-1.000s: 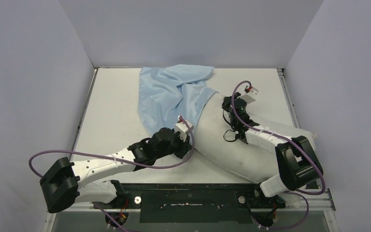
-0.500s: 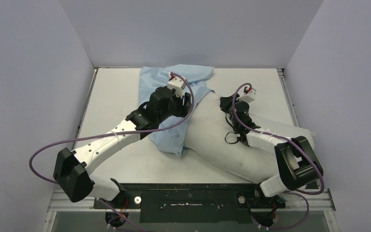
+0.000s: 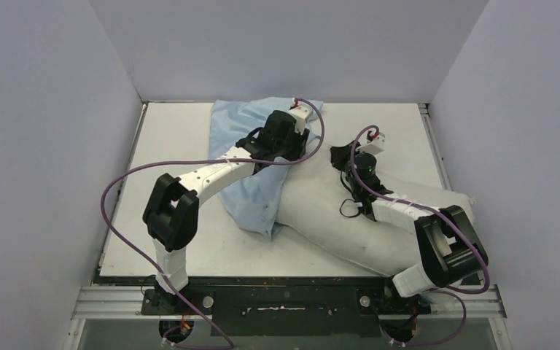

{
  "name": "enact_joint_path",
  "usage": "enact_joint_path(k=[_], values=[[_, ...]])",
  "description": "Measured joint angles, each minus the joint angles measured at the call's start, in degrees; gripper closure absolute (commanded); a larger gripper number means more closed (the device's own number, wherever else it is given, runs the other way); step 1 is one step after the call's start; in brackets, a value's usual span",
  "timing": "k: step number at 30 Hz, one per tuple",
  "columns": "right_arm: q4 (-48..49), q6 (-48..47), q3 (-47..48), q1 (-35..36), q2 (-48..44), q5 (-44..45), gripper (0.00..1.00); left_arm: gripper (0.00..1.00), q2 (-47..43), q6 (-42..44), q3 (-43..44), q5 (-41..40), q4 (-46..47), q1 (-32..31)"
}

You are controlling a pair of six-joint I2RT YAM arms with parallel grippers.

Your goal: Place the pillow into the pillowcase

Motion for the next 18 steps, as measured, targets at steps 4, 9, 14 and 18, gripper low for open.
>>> enact_joint_path(k=[4,9,14,18], values=[[0.0,0.2,0.0,0.2,0.0,0.0,1.00,1.00,3.7,0.4,3.8,3.4,-0.5,0.6],[0.1,2.3,0.0,0.9,0.3,2.0,1.00,1.00,4.1,-3.3,7.1,9.6,0.8,0.1],[0.0,6.3,0.1,1.7,0.5,5.9,1.00,1.00,0.8,-7.5,3.4,12.0,9.0,-4.5],[-0.9,8.4,0.8,2.0,0.6,8.0,0.97,0.99,-1.0,-10.4,-2.7,12.0,13.3,-5.9]])
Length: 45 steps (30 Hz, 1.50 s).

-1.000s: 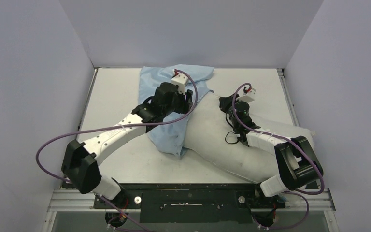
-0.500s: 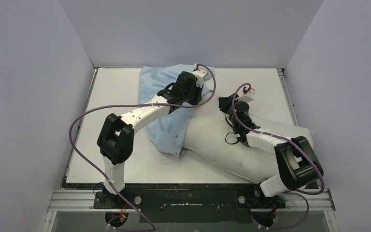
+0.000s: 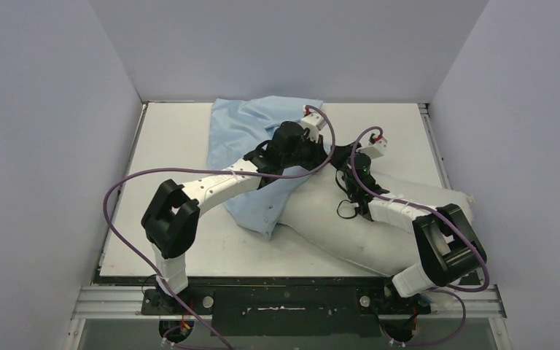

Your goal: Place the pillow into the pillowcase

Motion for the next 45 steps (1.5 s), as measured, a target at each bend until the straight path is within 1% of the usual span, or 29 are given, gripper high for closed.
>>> enact_joint_path(k=[1,4,6,7,9,12,14,17,20,22,24,29,32,38,42,45], values=[[-0.2,0.0,0.1,0.0,0.1,0.2,0.90,0.93,0.0,-0.8,-1.3,0.1,0.7,0.3],[-1.2,-0.4,0.7,-0.4,0.5,-0.1,0.66,0.82,0.0,-2.1,-4.0,0.4,1.9,1.1],[-1.6,-1.2,1.1,-1.2,0.3,-0.4,0.53,0.74,0.0,-2.4,-4.2,0.5,1.9,1.4],[-1.8,-1.3,1.2,-1.7,0.2,-0.9,0.48,0.68,-0.1,-2.3,-4.2,0.6,1.9,1.4],[-3.7,-2.6,1.2,-3.6,-1.4,-3.0,0.38,0.62,-0.8,-2.1,-4.2,0.8,1.4,1.4],[-6.9,-5.3,1.2,-6.3,-5.2,-7.0,0.28,0.57,-2.6,-1.1,-4.2,0.8,-0.1,1.4],[-9.9,-8.6,1.3,-7.8,-8.7,-10.4,0.23,0.55,-4.4,-0.2,-4.2,0.7,-2.2,1.6],[-15.5,-14.7,3.2,-8.7,-12.7,-16.0,0.20,0.53,-7.9,1.6,-4.2,-0.9,-5.8,2.0],[-20.9,-21.0,6.4,-8.4,-15.1,-22.9,0.19,0.53,-11.8,2.7,-4.5,-3.2,-9.0,2.9],[-24.8,-25.6,8.5,-7.5,-16.6,-26.5,0.19,0.53,-15.5,3.1,-6.2,-4.5,-10.1,4.2],[-28.5,-30.1,9.8,-5.5,-18.0,-27.3,0.20,0.52,-19.6,3.0,-9.4,-5.2,-10.8,6.2],[-38.0,-40.9,11.3,3.3,-20.1,-27.3,0.16,0.52,-28.4,2.7,-18.2,-5.4,-12.9,10.6],[-43.8,-46.9,12.5,9.5,-20.1,-26.7,0.13,0.52,-32.5,2.1,-23.5,-4.8,-14.6,11.1],[-53.6,-57.2,14.9,22.6,-19.6,-20.6,0.10,0.51,-41.1,-0.4,-33.1,-3.4,-16.2,11.3],[-59.5,-61.5,16.7,28.6,-18.3,-15.6,0.09,0.51,-45.8,-2.2,-37.1,-2.9,-16.7,11.6],[-61.3,-63.5,17.2,32.1,-17.5,-11.6,0.08,0.51,-47.8,-3.5,-39.3,-2.0,-16.3,11.9]])
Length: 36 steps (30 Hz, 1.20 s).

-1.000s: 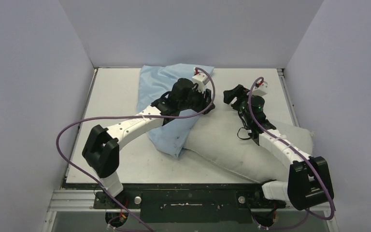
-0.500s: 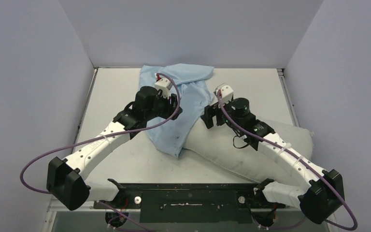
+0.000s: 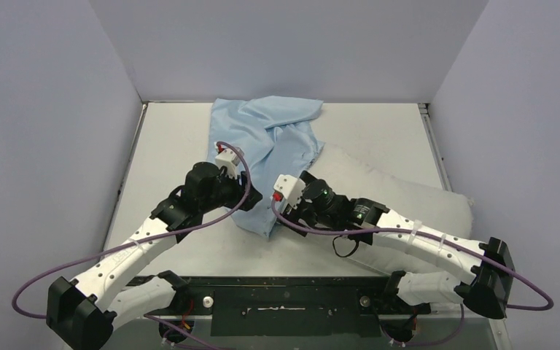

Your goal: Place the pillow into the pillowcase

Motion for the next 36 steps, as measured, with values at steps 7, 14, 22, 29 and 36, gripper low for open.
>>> enact_joint_path(k=[7,14,22,29,36], values=[[4.2,-4.0,-2.4,3.2,5.0,9.3,0.62,0.51,-2.4,-1.0,-5.5,2.0,1.4,0.0],[12.8,-3.7,-4.9,2.8,5.9,12.2,1.00,0.43,-1.7,-0.3,-5.9,3.3,4.0,-0.2],[21.0,4.4,-5.1,-0.9,5.7,10.9,1.00,0.42,2.0,1.4,-6.4,-3.1,6.2,-4.7],[23.6,11.1,-5.1,-2.5,5.8,10.0,1.00,0.44,6.1,2.6,-6.4,-11.2,7.2,-7.7],[26.3,17.7,-5.1,-3.1,7.5,10.0,1.00,0.91,8.9,3.2,-6.3,-14.6,10.1,-9.2]])
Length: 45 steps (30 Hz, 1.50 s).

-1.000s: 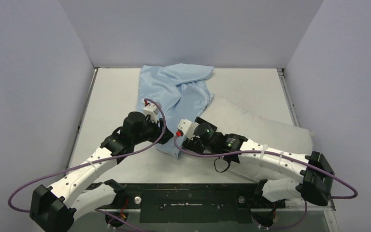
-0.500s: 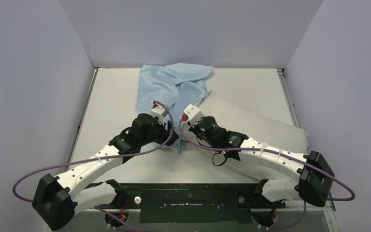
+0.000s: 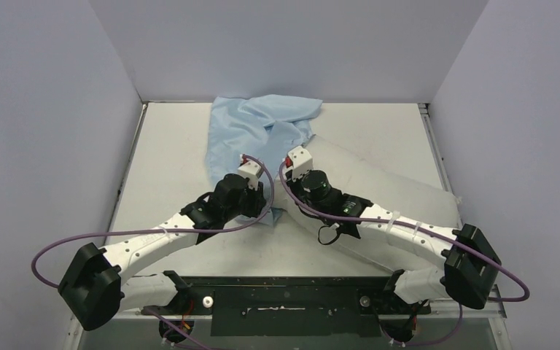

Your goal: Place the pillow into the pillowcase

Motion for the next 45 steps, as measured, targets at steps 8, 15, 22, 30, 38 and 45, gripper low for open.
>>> enact_joint_path(k=[8,15,22,30,38,45], values=[[4.1,7.2,0.0,-1.9,0.5,-0.3,1.00,1.00,-0.5,1.7,2.7,1.0,1.8,-1.1],[9.3,12.5,0.0,-2.6,3.7,-0.4,1.00,1.00,-4.8,-1.1,5.8,3.5,4.1,-3.5],[13.2,15.7,-1.1,-2.7,5.7,-3.1,0.73,0.87,-5.1,-5.3,3.0,3.4,5.6,-4.4],[2.3,12.4,1.7,-8.7,-3.1,-10.3,0.35,0.52,-7.8,-6.9,1.9,-0.7,-0.6,-4.4],[-3.4,8.5,9.5,-24.9,-4.6,-23.6,0.16,0.46,-5.9,-2.4,10.2,-5.1,-5.7,-2.0],[-4.9,5.5,17.6,-34.5,8.5,-34.7,0.19,0.45,2.0,1.9,19.7,-3.0,-6.4,4.1]])
